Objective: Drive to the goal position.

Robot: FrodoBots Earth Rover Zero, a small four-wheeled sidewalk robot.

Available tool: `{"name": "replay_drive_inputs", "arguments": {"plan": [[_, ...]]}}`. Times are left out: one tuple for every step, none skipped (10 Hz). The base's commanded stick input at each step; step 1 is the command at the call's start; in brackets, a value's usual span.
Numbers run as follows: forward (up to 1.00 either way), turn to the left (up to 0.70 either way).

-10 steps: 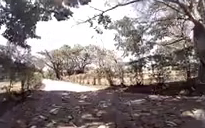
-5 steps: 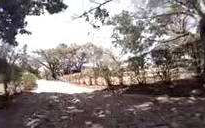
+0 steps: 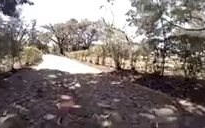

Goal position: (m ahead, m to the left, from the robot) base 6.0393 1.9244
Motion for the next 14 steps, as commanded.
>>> {"name": "replay_drive_inputs", "arguments": {"plan": [[1.00,0.00],[1.00,0.00],[1.00,0.00],[1.00,0.00],[1.00,0.00],[1.00,0.00],[1.00,0.00],[1.00,0.00],[1.00,0.00],[1.00,0.00],[1.00,0.00],[1.00,0.00],[1.00,0.00],[1.00,0.00]]}}
